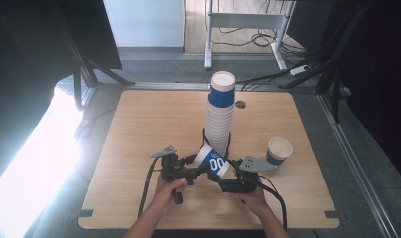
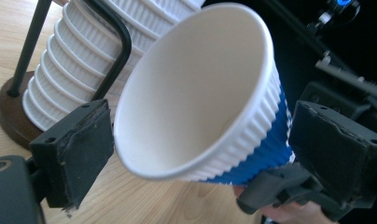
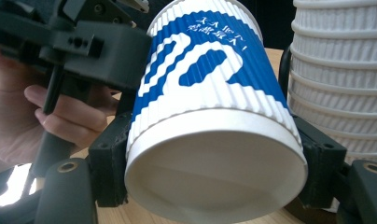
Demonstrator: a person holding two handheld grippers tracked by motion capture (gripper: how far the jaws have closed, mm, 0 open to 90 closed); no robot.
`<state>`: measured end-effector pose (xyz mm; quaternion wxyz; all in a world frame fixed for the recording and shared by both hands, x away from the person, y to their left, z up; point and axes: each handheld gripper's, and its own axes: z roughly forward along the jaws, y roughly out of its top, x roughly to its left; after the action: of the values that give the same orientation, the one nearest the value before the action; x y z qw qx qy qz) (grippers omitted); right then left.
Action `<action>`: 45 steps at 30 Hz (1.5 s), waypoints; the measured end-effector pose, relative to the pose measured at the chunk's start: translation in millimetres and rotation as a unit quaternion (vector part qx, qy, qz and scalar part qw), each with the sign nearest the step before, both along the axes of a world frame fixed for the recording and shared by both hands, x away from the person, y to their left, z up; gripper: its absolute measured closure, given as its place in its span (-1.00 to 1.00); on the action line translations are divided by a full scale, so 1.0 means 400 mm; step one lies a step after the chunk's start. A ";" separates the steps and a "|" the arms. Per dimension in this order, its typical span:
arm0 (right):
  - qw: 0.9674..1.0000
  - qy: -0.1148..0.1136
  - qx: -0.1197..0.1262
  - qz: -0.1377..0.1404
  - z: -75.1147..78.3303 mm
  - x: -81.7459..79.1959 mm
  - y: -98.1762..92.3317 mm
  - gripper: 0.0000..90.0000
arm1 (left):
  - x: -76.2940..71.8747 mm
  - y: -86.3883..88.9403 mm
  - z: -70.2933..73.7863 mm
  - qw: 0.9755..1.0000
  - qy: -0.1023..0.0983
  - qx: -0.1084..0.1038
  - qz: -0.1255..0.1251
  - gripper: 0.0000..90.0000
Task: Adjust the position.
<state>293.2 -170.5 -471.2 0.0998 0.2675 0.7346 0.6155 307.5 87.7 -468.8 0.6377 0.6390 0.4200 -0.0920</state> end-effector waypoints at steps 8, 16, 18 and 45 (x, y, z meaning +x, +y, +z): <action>1.000 -0.014 -0.019 0.008 -0.006 -0.007 0.019 -0.38 | 0.024 -0.005 -0.013 0.999 0.026 -0.032 0.000 -0.93; 1.000 -0.021 -0.015 0.004 -0.006 -0.009 0.020 -0.38 | 0.030 -0.007 -0.018 0.998 0.037 -0.042 -0.013 -0.96; 1.000 -0.024 -0.016 0.001 -0.007 -0.011 0.021 -0.38 | 0.030 -0.006 -0.018 0.998 0.039 -0.043 -0.014 -0.96; 0.999 -0.041 -0.005 -0.005 -0.017 -0.012 0.018 -0.37 | 0.042 -0.015 -0.028 0.994 0.076 -0.064 -0.039 -0.93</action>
<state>288.5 -163.3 -478.0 0.1339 0.2454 0.7315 0.6218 324.4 81.6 -479.9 0.6396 0.6036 0.4357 -0.1919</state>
